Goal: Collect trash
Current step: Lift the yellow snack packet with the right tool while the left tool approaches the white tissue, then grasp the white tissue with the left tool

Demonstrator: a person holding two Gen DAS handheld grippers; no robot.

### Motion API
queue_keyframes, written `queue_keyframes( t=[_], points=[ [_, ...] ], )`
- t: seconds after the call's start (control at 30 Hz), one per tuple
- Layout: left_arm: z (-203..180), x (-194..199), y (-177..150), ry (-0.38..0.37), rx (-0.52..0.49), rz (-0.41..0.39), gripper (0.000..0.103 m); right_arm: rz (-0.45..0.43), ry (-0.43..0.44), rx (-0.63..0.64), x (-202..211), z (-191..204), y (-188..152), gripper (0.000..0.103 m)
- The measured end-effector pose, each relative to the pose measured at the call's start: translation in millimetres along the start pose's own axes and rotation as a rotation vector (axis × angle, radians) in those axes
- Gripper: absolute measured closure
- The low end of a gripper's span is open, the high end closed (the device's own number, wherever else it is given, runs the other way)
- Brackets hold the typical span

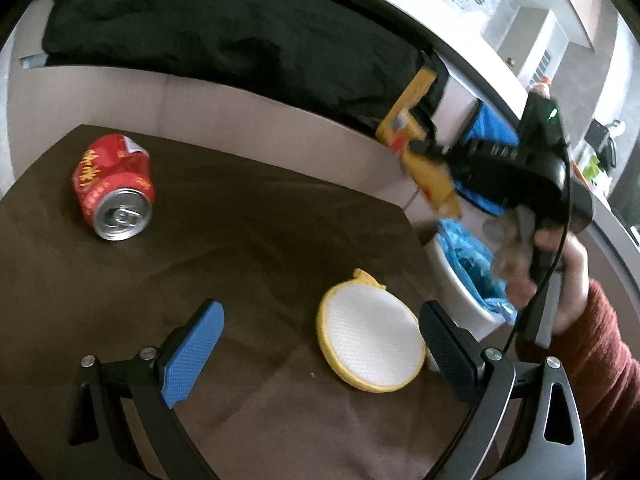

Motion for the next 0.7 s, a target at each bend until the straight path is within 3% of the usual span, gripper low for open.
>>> queue_keyframes(
  t=[0.17,0.43,0.63,0.7],
  points=[
    [-29,-16,-12,-0.012,-0.095,0.037,0.006,-0.05,-0.03,0.042,40,-15,14,0.09],
    [-84,-48,-40,0.072,-0.29,0.092,0.014,-0.079,-0.112,0.076,95,-53,-22,0.09],
    [-119,-69,-66,0.077,-0.368,0.164,0.026,-0.111,-0.151,0.048,124,-82,-41,0.09],
    [-125,-78,-73,0.095,-0.381,0.187,0.035,-0.116,-0.147,0.019,132,-91,-46,0.09]
  ],
)
Point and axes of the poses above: each gripper's, at about its wrist camera, not at the fingertips, and x roughly against the way its jaws point, z to its left, y to its top, the point moved 10 cm from there along -x, roughly the way its jaws point, and after that the axes turned 5 degrees about -y, right-handed, at the moved point
